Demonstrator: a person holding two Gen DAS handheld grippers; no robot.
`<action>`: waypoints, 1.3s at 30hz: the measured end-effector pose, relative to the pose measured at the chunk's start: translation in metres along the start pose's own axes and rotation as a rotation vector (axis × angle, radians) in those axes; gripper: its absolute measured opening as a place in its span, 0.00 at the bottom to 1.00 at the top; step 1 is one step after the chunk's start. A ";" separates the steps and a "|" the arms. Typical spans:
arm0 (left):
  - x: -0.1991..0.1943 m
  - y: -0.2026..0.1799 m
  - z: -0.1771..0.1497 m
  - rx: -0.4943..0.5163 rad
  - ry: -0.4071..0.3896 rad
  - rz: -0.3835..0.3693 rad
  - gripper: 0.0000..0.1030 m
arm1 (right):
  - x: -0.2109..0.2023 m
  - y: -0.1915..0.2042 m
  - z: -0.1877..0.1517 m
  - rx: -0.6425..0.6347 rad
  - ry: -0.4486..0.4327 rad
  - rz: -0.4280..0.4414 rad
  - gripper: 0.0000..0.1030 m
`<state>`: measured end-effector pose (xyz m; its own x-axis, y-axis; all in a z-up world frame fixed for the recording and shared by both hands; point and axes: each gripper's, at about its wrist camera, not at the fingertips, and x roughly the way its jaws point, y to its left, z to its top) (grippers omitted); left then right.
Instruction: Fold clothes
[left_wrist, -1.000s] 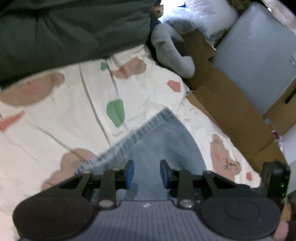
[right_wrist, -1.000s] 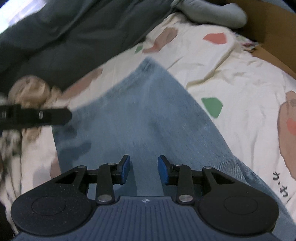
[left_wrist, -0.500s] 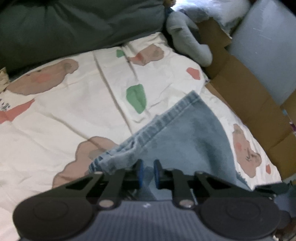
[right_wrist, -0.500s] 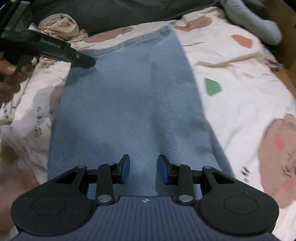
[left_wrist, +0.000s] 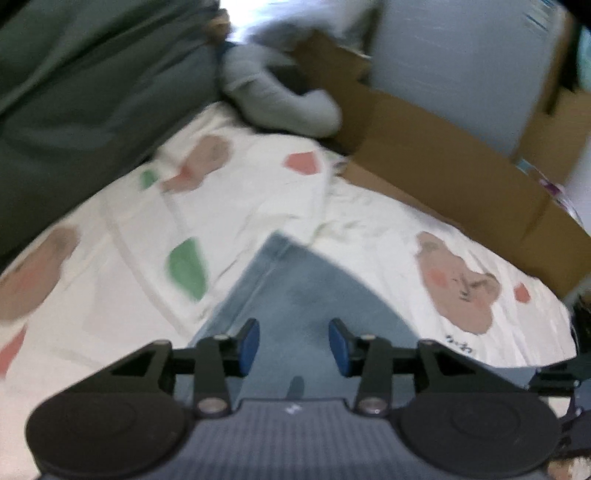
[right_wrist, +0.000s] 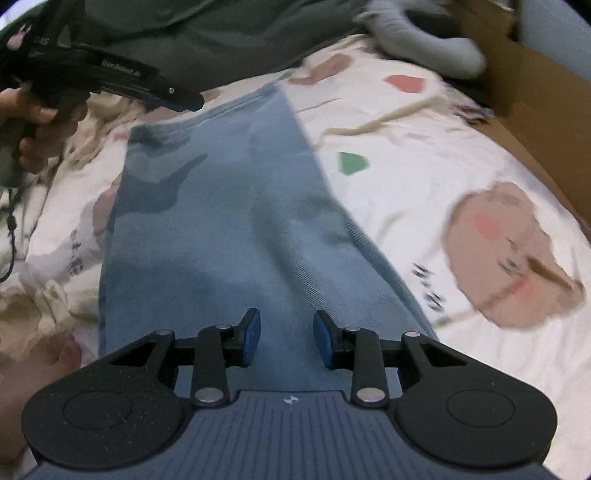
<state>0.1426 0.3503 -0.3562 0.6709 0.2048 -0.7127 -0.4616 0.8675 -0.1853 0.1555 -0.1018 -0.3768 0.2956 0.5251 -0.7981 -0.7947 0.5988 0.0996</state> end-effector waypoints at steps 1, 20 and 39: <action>0.004 -0.005 0.005 0.031 0.008 -0.019 0.43 | -0.005 -0.005 -0.003 0.035 -0.010 -0.012 0.37; 0.092 -0.113 0.072 0.778 0.329 -0.293 0.61 | -0.019 -0.026 -0.064 0.278 -0.060 -0.067 0.38; 0.141 -0.136 0.035 0.979 0.742 -0.406 0.37 | -0.015 -0.025 -0.082 0.302 -0.057 -0.059 0.39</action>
<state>0.3201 0.2774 -0.4079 0.0364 -0.1753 -0.9838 0.5240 0.8417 -0.1306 0.1276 -0.1744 -0.4157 0.3723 0.5121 -0.7740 -0.5847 0.7771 0.2329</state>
